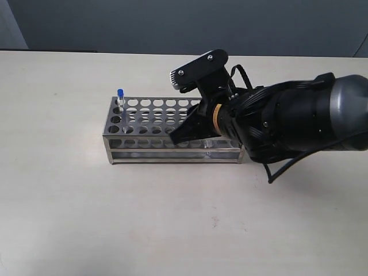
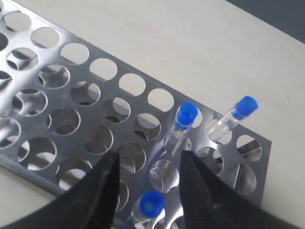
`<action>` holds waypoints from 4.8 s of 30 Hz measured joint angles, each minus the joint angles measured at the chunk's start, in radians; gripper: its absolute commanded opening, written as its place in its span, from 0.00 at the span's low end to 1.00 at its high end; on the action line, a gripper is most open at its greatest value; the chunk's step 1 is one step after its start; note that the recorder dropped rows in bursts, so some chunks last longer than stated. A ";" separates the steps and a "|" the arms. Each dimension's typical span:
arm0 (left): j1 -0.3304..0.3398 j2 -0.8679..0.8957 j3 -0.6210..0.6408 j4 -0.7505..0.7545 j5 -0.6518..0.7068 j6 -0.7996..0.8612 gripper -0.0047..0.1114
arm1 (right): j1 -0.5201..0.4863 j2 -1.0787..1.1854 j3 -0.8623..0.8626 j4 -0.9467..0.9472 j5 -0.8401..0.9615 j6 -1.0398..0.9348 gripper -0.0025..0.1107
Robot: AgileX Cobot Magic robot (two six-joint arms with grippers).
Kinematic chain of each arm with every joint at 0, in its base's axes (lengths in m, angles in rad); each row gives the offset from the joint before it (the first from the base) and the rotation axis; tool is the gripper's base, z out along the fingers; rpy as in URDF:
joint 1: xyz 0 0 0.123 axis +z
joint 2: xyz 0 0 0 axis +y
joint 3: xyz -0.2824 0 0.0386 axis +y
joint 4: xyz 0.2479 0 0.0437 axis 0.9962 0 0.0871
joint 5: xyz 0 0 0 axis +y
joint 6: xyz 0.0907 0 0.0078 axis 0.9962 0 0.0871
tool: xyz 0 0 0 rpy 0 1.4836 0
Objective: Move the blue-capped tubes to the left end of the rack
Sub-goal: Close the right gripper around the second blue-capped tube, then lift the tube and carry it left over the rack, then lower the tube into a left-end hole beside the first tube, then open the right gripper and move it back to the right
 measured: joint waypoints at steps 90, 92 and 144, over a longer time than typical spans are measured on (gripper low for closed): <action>0.000 0.000 0.000 0.000 0.000 0.000 0.04 | 0.000 0.262 -0.500 -0.240 -0.405 0.050 0.02; 0.000 0.000 0.000 0.000 0.000 0.000 0.04 | 0.000 0.269 -0.500 -0.240 -0.403 0.050 0.02; 0.000 0.000 0.000 0.000 0.000 0.000 0.04 | 0.000 0.044 -0.370 0.148 0.149 -0.295 0.40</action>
